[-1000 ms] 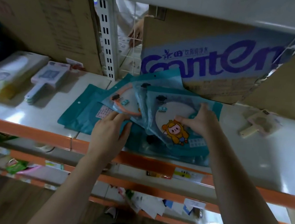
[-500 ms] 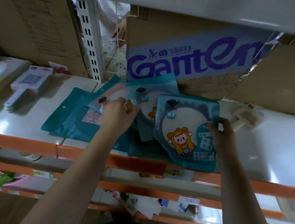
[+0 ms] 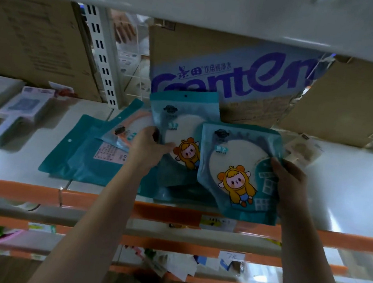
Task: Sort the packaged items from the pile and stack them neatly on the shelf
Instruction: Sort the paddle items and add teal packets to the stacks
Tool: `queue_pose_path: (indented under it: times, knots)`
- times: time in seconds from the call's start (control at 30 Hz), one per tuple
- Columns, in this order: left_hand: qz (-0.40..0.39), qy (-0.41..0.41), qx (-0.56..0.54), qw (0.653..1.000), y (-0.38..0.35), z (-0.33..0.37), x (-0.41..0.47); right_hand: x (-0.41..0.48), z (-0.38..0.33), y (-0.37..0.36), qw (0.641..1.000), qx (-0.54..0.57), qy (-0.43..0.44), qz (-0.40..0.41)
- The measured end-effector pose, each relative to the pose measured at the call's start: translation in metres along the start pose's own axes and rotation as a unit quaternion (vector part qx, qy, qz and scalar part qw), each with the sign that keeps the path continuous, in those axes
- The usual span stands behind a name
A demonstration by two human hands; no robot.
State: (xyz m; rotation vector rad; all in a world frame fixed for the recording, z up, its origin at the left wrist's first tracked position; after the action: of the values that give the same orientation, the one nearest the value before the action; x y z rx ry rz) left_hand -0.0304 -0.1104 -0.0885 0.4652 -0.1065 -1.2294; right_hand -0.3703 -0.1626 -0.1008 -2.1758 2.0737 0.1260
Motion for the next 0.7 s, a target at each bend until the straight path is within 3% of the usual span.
queue_pose_path:
  times: [0.1,0.37,0.7]
  knots:
    - [0.053,-0.016,0.010,0.998,0.030,-0.008,-0.013,0.001,-0.010,-0.031,0.999,0.008,0.013,-0.050]
    - [0.161,-0.019,-0.100,0.982,0.126,-0.058,-0.063,-0.015,-0.012,-0.146,0.985,0.003,0.002,-0.173]
    - [0.190,-0.044,-0.195,0.961,0.285,-0.132,-0.110,-0.062,-0.011,-0.294,0.986,0.041,-0.006,-0.162]
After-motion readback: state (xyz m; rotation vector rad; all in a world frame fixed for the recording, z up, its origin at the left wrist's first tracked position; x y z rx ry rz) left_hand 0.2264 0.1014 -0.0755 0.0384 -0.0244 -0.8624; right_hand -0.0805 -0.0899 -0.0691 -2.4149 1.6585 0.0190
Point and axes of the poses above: each hand's wrist, its own x-axis towards the middle knuckle, its own y-axis out of the back of the hand, z = x × y, the point moved 8 cm from there along x, towards the middle knuckle, and after that the axes turned 10 degrees about -z, right-handed, at the moved point
